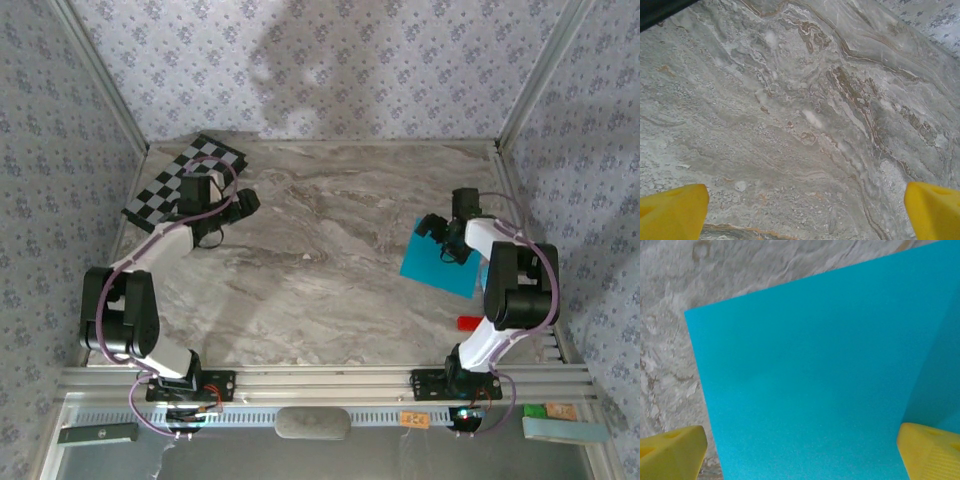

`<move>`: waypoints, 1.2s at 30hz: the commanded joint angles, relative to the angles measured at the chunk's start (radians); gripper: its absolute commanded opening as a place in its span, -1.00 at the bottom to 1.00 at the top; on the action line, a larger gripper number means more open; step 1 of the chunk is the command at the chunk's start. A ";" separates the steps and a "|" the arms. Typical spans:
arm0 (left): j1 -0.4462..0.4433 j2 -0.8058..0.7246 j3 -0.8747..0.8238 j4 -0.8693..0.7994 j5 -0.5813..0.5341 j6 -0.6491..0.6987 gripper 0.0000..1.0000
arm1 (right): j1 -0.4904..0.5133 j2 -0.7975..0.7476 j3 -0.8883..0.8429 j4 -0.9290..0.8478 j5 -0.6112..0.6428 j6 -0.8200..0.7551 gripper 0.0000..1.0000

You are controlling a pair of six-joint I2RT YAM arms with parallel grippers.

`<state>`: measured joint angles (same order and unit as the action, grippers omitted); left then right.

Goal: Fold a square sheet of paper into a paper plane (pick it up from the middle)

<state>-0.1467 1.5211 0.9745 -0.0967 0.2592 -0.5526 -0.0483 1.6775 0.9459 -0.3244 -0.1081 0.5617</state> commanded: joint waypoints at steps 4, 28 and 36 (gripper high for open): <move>-0.013 0.049 0.051 -0.033 0.018 -0.032 1.00 | 0.179 0.046 0.039 -0.077 0.013 0.198 1.00; -0.299 0.170 0.264 -0.415 -0.152 0.032 1.00 | 0.438 -0.177 0.030 0.031 0.077 0.233 1.00; -0.548 0.417 0.539 -0.628 -0.257 0.017 1.00 | 0.197 -0.210 -0.022 -0.009 0.031 0.050 1.00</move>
<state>-0.6498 1.8809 1.4322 -0.5846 0.0605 -0.5465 0.1799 1.4731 0.9379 -0.2909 -0.0589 0.7116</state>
